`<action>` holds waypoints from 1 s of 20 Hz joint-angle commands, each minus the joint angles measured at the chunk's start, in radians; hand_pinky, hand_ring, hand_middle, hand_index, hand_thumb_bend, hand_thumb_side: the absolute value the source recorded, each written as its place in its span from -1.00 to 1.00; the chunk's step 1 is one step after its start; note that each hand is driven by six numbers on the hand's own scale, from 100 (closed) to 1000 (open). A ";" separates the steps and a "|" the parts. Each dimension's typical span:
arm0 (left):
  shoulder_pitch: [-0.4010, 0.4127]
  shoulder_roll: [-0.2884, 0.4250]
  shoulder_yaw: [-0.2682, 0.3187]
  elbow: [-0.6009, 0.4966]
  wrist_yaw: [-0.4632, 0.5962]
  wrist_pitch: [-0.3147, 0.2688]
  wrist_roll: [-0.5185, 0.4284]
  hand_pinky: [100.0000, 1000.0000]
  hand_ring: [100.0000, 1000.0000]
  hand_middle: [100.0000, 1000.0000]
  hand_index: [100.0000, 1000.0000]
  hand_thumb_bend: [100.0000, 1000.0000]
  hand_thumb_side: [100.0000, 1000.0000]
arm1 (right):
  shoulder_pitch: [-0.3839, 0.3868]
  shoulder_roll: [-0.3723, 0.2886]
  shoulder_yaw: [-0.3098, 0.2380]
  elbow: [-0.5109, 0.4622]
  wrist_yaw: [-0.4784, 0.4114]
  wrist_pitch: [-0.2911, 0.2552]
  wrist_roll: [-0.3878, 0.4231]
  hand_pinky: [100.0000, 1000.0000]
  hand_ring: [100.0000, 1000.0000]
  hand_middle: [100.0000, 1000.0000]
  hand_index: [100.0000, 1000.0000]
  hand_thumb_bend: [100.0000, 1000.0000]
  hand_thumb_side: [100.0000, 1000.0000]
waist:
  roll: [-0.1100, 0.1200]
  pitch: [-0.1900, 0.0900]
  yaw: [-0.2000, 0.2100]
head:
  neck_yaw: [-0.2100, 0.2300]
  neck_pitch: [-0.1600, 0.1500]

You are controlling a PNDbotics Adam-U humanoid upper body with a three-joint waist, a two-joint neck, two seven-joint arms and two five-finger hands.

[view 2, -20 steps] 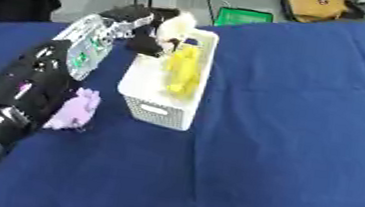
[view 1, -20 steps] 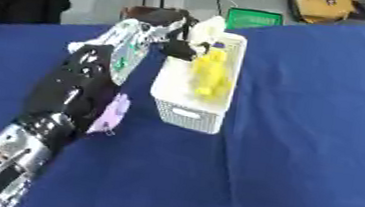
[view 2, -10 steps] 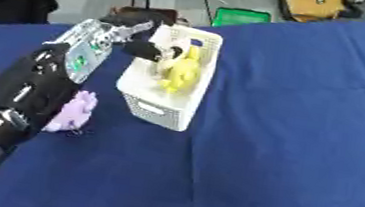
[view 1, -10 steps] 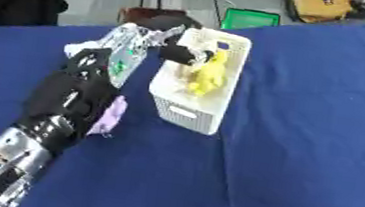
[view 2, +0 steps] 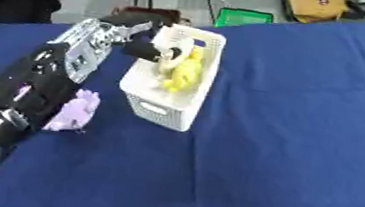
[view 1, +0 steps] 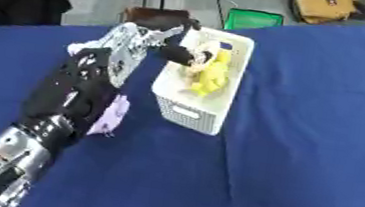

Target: Pick up objects on the table and place them in the box.

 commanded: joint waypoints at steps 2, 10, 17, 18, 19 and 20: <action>-0.037 0.057 0.008 -0.081 0.046 0.019 -0.045 0.22 0.50 0.74 0.98 -0.56 0.56 | 0.002 -0.006 -0.002 -0.016 -0.001 0.005 -0.002 0.60 0.65 0.26 0.45 -1.00 0.69 | -0.013 -0.038 0.013 | -0.011 0.016; -0.034 0.164 -0.002 -0.248 0.154 -0.008 -0.128 0.17 0.44 0.66 0.93 -0.65 0.73 | 0.015 -0.011 -0.011 -0.016 0.009 0.009 -0.010 0.60 0.64 0.26 0.45 -1.00 0.71 | -0.024 -0.058 0.054 | -0.026 0.030; 0.040 0.275 0.058 -0.417 0.258 -0.097 -0.041 0.10 0.39 0.61 0.89 -0.75 0.84 | 0.015 -0.012 -0.020 -0.016 0.017 0.012 -0.022 0.60 0.64 0.26 0.45 -1.00 0.71 | -0.037 -0.052 0.081 | -0.039 0.031; 0.054 0.288 0.074 -0.439 0.272 -0.108 -0.027 0.05 0.35 0.57 0.88 -0.90 0.97 | 0.015 -0.011 -0.020 -0.016 0.018 0.013 -0.024 0.60 0.64 0.26 0.45 -1.00 0.72 | -0.041 -0.051 0.087 | -0.041 0.029; 0.070 0.298 0.093 -0.461 0.285 -0.120 -0.013 0.05 0.35 0.57 0.88 -0.90 0.97 | 0.014 -0.010 -0.022 -0.016 0.019 0.013 -0.025 0.60 0.64 0.26 0.45 -1.00 0.72 | -0.047 -0.050 0.095 | -0.043 0.027; 0.088 0.307 0.113 -0.483 0.299 -0.132 0.000 0.04 0.34 0.56 0.86 -1.00 1.00 | 0.013 -0.010 -0.023 -0.016 0.020 0.014 -0.027 0.60 0.64 0.26 0.45 -1.00 0.72 | -0.050 -0.048 0.099 | -0.045 0.025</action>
